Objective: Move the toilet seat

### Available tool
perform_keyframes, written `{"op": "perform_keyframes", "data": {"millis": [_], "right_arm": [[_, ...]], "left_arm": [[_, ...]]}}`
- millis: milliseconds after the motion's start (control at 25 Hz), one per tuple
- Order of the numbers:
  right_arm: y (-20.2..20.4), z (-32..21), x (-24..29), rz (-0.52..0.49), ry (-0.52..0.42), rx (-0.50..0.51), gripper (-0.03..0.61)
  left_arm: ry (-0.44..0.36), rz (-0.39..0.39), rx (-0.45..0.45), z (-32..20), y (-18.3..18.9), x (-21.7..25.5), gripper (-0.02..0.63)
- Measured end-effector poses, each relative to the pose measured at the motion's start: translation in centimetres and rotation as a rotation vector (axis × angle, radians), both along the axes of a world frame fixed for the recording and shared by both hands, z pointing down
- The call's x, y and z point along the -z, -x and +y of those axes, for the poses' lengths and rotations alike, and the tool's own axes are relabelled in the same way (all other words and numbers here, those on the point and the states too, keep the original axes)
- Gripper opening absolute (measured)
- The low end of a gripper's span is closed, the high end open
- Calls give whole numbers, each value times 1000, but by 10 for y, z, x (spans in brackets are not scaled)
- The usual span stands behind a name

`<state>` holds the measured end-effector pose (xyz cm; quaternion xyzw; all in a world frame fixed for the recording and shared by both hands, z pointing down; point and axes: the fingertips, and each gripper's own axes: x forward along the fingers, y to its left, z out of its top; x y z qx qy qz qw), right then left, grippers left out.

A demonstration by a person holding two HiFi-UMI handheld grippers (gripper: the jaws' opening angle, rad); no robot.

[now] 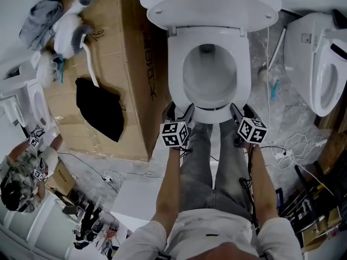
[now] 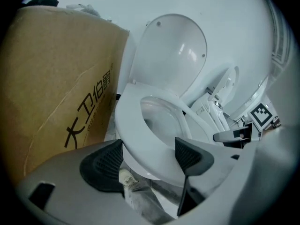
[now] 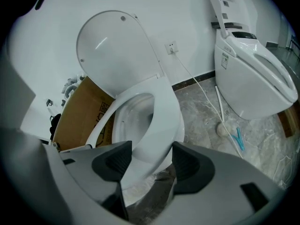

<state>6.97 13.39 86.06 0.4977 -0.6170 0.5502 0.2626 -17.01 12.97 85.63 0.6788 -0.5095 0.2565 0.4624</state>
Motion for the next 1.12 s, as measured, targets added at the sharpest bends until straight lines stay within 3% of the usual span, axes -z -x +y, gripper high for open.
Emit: {"op": "perform_keyframes", "data": {"millis": [920,1120], "right_arm": [[-2,-33,75,-37,-87,-77,287],[-2,-43,88,-47,-98,-101,287]], "left_arm": [[-90,58,91,-33,0,77,337],[-137,19,105,-44,3,93,337]]}}
